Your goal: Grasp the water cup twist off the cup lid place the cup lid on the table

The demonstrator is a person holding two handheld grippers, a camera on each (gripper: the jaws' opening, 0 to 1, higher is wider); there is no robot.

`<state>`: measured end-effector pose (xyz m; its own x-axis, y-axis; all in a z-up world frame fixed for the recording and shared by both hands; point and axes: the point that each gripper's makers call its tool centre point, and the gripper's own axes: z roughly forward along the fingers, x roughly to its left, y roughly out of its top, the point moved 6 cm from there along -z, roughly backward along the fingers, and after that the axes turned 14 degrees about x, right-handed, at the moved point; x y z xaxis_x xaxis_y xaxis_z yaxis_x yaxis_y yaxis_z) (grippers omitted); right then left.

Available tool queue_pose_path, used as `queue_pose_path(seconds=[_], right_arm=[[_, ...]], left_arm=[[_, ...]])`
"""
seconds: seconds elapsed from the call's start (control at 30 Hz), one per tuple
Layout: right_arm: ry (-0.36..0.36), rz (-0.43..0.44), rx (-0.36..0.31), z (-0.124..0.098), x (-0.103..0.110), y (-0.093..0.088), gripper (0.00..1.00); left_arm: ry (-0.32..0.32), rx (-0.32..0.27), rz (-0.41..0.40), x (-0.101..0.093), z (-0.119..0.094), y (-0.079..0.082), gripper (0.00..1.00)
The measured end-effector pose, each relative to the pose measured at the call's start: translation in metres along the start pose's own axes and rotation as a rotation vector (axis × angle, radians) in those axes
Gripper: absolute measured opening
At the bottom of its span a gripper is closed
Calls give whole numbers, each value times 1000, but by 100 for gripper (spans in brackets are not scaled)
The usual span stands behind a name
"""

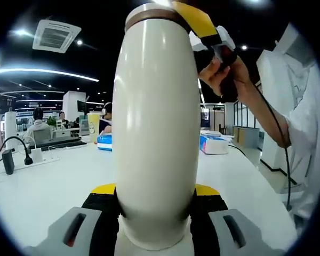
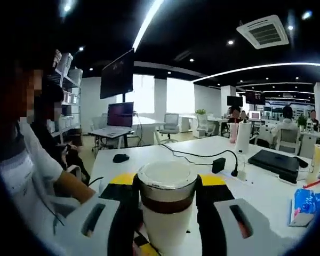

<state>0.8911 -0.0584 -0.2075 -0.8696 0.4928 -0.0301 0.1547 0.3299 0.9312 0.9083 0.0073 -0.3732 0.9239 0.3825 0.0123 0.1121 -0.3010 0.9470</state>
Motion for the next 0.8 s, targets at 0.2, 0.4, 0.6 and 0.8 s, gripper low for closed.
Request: queue_pose_path(seconds=[0.2,0.4,0.6,0.8], right_arm=[[26,-19,8,0,-2,0,44],[110,-55,-6,1,-6,0,44],[190,-68,-54,3,-8,1,44],[231,-79,-30,-1,-6,4,44]], left_arm=[[-1,0,0,0,0,0,52],[0,1,-2,0,0,0,52],[-2,0,-1,-1,-1,0,52],[-4,0,-4,0,-1,0,52]])
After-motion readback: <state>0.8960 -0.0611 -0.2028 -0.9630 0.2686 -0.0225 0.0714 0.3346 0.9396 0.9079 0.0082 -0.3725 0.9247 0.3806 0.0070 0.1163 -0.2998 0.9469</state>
